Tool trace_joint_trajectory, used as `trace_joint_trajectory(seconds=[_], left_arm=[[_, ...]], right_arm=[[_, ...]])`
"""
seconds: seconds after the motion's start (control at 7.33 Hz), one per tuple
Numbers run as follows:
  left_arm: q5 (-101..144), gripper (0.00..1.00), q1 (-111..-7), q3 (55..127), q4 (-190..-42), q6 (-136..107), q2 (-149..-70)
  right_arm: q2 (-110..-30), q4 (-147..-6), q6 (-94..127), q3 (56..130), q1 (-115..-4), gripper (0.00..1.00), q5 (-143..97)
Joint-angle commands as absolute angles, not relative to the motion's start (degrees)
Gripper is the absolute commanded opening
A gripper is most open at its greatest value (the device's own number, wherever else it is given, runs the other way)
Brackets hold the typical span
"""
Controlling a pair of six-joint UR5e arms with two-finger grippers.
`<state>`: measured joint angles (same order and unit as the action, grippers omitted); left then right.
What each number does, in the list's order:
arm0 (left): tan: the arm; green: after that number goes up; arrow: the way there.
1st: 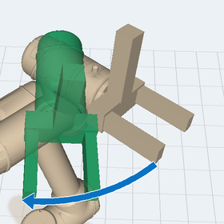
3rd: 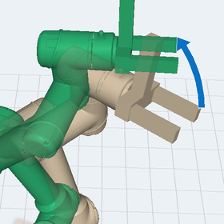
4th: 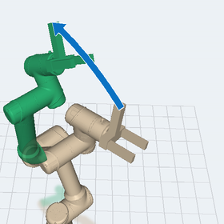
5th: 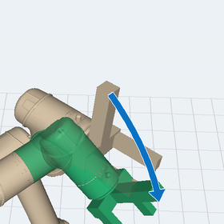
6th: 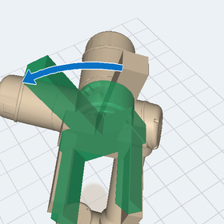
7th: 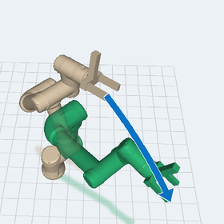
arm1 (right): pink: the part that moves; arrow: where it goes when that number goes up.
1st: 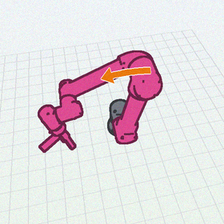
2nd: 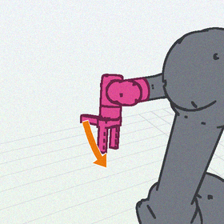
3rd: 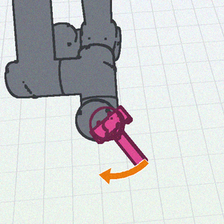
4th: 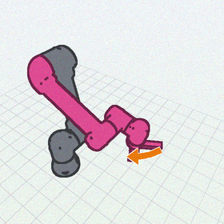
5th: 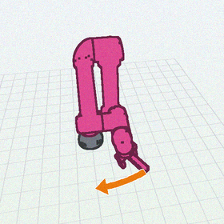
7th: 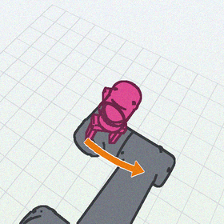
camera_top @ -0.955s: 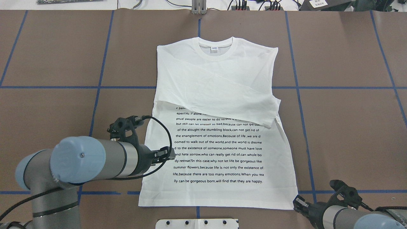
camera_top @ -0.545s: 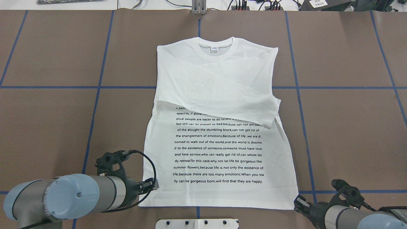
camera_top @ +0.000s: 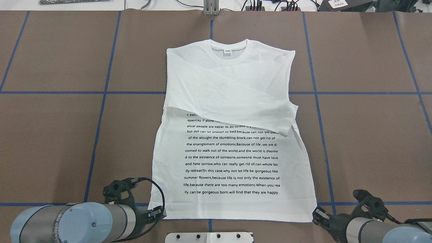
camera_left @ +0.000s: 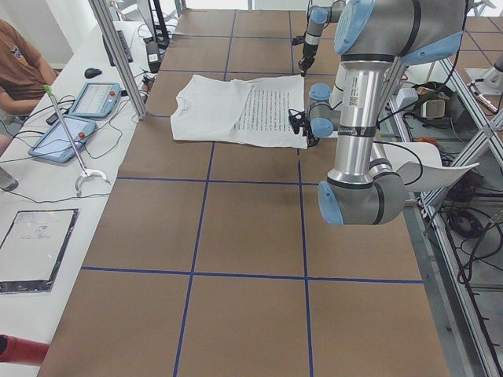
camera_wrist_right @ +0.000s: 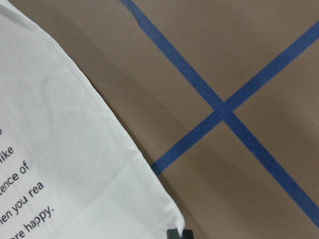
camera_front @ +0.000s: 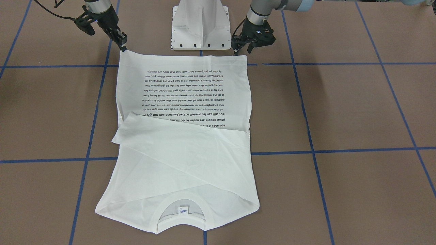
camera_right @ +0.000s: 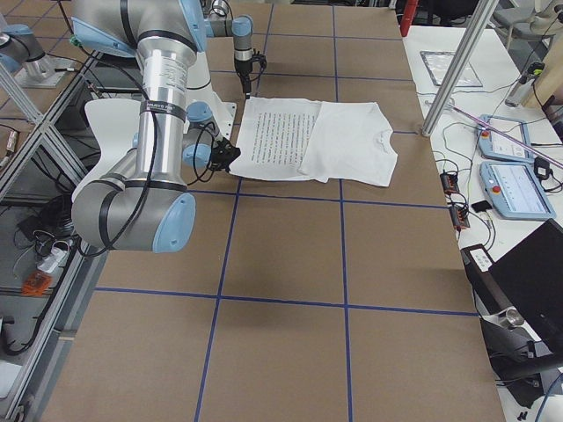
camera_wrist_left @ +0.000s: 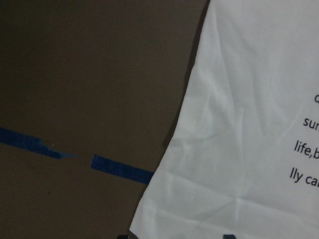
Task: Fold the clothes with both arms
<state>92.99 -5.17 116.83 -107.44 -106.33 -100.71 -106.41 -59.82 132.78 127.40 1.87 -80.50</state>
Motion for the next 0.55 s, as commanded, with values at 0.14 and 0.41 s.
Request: trace_joint_trajectory(seconds=[0.14, 0.41], left_arm=[[93.0, 0.65, -5.1, 116.2, -106.0, -106.2, -100.8], [93.0, 0.62, -5.0, 116.2, -105.9, -106.0, -100.7]], right_arm=[[-107.2, -59.8, 132.7, 127.7, 1.9, 0.00, -80.5], [-107.2, -59.8, 132.8, 127.7, 1.8, 0.00, -80.5]])
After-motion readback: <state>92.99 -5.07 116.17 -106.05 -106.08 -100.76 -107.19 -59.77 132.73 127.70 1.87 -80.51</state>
